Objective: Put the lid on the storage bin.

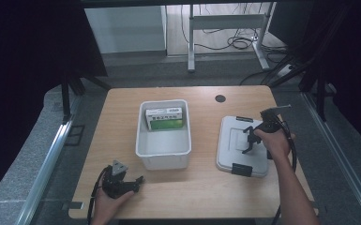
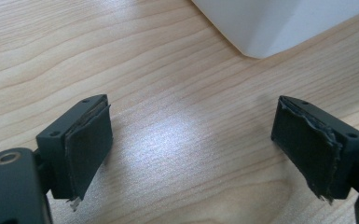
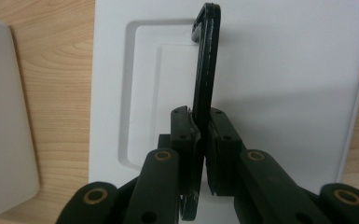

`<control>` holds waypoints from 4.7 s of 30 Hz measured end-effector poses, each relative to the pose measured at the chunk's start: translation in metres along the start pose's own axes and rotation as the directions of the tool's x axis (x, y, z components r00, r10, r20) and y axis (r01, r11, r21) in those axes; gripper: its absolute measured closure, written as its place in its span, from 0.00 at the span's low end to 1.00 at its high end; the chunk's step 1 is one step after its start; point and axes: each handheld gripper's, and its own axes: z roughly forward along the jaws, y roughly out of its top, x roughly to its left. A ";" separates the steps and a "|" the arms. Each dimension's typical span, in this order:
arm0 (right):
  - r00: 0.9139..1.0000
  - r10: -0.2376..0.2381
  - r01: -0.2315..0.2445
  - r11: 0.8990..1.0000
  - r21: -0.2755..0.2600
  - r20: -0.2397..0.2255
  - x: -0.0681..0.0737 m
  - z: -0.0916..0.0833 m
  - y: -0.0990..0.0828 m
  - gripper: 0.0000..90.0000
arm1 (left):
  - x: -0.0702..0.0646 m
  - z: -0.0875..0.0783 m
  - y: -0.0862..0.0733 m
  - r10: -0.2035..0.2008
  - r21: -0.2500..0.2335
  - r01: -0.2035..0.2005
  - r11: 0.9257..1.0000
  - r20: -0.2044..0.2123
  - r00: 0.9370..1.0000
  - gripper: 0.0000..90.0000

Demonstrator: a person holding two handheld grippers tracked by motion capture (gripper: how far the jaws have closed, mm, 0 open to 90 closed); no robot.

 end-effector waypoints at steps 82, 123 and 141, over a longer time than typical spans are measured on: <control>0.960 -0.154 0.139 0.987 -0.081 -0.232 0.122 -0.111 -0.011 0.94 | 0.000 0.001 0.001 0.009 0.005 -0.009 1.000 0.002 1.000 0.14; 0.952 -0.192 0.195 0.981 -0.012 -0.240 0.212 -0.083 -0.016 0.94 | 0.000 0.001 0.001 0.006 0.000 -0.006 1.000 0.001 1.000 0.14; 0.947 -0.183 0.194 0.981 0.014 -0.262 0.235 -0.063 -0.020 0.94 | 0.000 0.001 0.001 0.007 0.000 -0.007 1.000 0.003 1.000 0.14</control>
